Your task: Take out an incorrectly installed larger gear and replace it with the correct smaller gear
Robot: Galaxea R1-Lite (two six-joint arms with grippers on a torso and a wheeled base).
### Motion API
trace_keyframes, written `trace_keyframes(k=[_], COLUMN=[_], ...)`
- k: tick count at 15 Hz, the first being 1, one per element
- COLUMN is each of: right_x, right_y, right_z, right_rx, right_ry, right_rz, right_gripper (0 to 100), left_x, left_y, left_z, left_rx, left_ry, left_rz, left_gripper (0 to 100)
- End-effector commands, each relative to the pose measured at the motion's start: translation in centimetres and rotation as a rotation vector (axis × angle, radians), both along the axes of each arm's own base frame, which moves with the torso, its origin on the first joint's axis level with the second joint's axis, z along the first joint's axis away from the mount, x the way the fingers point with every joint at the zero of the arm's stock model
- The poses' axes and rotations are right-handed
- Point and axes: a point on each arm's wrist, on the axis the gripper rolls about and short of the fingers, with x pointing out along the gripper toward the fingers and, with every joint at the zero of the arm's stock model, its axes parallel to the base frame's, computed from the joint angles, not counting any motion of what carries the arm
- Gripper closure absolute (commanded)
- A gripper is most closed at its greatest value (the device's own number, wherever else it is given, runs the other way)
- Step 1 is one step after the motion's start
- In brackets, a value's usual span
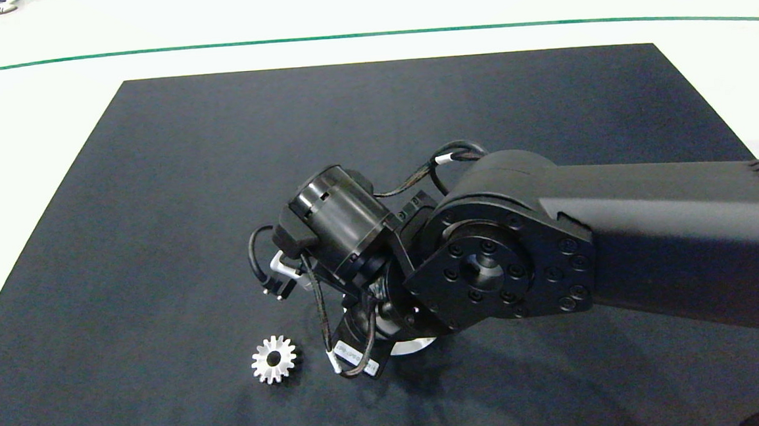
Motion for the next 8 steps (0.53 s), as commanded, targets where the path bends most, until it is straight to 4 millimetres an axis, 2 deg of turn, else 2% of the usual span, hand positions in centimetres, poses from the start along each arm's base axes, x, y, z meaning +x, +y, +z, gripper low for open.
trace_keyframes(k=[1, 5, 8], right_x=[-0.1, -0.5, -0.8], right_y=[-0.1, -0.3, -1.6], right_z=[0.2, 0.7, 0.4], right_rx=[0.003, -0.001, -0.127], right_ry=[-0.004, -0.010, 0.037], right_rz=[-0.006, -0.002, 0.026], right_gripper=[81, 81, 81], left_x=[0.0, 0.0, 0.0], left_y=[0.0, 0.0, 0.0], left_z=[-0.1, -0.1, -0.1], left_rx=[0.003, 0.004, 0.006], left_ry=[0.006, 0.007, 0.008], left_rz=[0.001, 0.001, 0.000], left_gripper=[0, 0, 0])
